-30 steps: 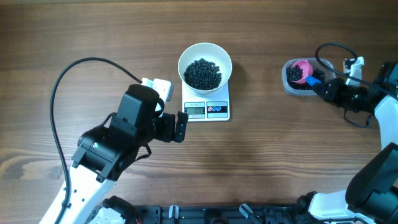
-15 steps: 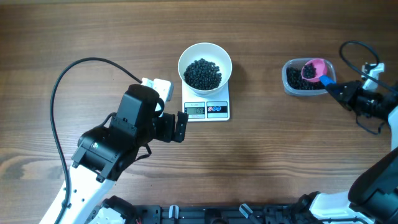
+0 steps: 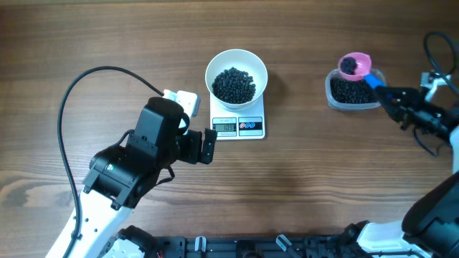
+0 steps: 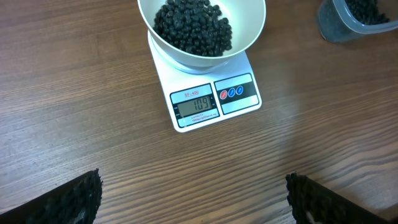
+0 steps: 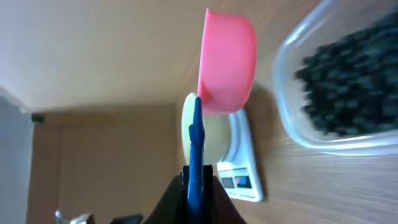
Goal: Scoop item into bowl and weigh 150g on scale
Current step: 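Carry the scoop over the white bowl and tip beans in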
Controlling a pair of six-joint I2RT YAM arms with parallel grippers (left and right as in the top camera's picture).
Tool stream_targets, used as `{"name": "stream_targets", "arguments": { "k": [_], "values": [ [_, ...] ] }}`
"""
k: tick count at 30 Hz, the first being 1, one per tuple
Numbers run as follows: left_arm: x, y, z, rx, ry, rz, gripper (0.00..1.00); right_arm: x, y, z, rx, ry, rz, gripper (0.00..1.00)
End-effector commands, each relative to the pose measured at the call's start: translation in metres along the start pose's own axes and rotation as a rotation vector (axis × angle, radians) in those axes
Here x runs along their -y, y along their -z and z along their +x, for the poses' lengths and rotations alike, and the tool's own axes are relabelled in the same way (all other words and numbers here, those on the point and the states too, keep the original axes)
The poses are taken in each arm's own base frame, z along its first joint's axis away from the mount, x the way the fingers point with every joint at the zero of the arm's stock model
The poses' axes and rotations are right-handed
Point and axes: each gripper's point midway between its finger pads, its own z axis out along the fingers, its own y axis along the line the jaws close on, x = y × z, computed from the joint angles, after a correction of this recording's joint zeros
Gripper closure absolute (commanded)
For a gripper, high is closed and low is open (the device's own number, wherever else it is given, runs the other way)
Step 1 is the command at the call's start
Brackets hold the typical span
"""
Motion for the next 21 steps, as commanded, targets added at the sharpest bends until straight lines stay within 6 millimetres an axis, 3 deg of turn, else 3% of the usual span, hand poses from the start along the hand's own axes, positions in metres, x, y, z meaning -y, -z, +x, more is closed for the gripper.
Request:
{"name": "stream_targets", "arguments": {
  "k": [1, 6, 9, 12, 18, 21],
  "values": [
    [0.002, 0.001, 0.000, 0.003, -0.019, 0.008, 0.00, -0.024, -0.030, 0.022, -0.120, 0.023, -0.103, 0.96],
    [0.002, 0.001, 0.000, 0.003, -0.019, 0.008, 0.00, -0.050, -0.083, 0.053, -0.282, 0.053, -0.134, 0.96],
    [0.002, 0.001, 0.000, 0.003, -0.019, 0.008, 0.00, -0.076, -0.118, 0.071, -0.367, 0.132, -0.180, 0.96],
    [0.002, 0.001, 0.000, 0.003, -0.019, 0.008, 0.00, -0.093, -0.145, 0.080, -0.380, 0.209, -0.184, 0.96],
    [0.002, 0.001, 0.000, 0.003, -0.019, 0.008, 0.00, -0.093, -0.183, 0.104, -0.365, 0.401, -0.116, 0.96],
    [0.002, 0.001, 0.000, 0.003, -0.019, 0.008, 0.00, -0.090, -0.201, 0.119, -0.357, 0.621, -0.093, 0.96]
  ]
}}
